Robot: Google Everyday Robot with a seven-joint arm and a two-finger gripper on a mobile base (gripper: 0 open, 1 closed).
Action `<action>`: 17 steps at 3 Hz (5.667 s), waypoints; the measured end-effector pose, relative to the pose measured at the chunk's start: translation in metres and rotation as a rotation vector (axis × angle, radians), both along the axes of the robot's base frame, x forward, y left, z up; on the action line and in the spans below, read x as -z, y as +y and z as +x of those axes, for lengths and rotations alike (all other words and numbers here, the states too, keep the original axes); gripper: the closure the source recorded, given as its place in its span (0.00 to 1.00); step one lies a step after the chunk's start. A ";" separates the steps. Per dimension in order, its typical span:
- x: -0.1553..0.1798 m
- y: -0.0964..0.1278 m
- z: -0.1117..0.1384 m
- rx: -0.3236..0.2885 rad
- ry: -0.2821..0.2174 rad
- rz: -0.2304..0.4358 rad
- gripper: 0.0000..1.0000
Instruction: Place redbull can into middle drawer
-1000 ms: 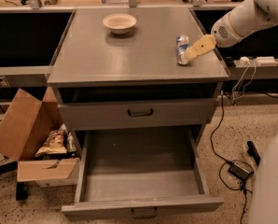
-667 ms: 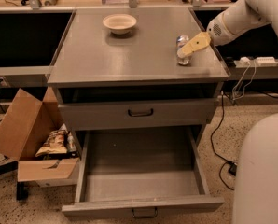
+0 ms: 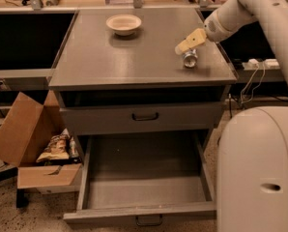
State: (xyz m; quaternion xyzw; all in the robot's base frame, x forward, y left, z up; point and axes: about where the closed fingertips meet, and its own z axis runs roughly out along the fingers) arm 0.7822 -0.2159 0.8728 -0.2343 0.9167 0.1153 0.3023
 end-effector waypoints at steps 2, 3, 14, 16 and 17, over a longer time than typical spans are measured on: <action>0.014 0.022 0.016 -0.015 0.026 0.023 0.18; 0.023 0.030 0.018 -0.036 0.042 0.050 0.41; -0.025 0.136 -0.212 -0.999 -0.106 0.091 1.00; 0.051 0.127 -0.233 -0.962 -0.092 0.027 1.00; 0.118 0.115 -0.251 -0.890 -0.037 -0.020 1.00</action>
Offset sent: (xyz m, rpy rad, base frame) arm 0.0300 0.0272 -0.0125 0.0448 0.0377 0.0258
